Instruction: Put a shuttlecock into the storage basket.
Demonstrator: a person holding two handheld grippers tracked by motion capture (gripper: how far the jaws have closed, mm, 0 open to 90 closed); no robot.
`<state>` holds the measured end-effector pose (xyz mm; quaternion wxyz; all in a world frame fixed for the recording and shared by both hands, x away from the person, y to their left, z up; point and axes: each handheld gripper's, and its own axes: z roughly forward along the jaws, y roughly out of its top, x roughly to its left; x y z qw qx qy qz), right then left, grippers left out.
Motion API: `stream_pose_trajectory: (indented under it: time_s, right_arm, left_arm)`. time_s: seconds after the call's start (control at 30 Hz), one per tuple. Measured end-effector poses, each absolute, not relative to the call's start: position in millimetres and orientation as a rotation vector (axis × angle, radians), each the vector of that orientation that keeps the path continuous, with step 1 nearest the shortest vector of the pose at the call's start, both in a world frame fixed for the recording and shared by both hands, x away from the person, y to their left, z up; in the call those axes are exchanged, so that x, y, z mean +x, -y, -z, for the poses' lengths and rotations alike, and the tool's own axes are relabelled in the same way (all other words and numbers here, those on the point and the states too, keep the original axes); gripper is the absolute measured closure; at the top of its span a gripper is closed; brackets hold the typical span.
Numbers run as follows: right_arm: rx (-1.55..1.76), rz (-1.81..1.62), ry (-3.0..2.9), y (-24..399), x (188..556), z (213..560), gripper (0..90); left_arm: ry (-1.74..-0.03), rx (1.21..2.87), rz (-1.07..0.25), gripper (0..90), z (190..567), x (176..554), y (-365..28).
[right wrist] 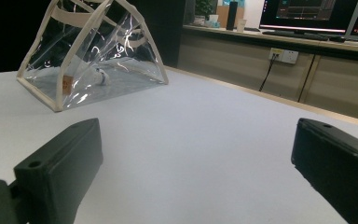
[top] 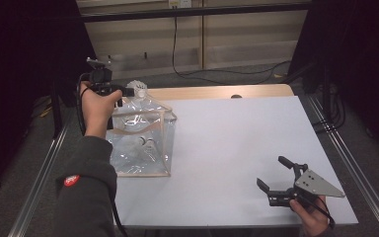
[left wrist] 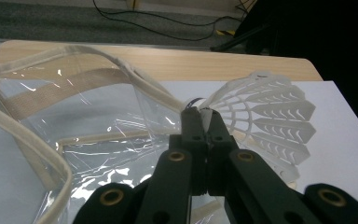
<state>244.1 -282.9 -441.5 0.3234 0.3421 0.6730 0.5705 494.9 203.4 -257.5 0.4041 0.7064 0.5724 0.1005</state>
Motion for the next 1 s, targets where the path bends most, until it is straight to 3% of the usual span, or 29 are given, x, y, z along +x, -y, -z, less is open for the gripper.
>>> stream_pose_trajectory:
  time_s: [1.0]
  right_arm:
    - [0.892, -1.494, -1.769, 281.8, 244.1, 441.8, 1.7]
  left_arm:
    - [-1.489, 1.767, -0.286, 89.9, 263.1, 501.2, -213.6]
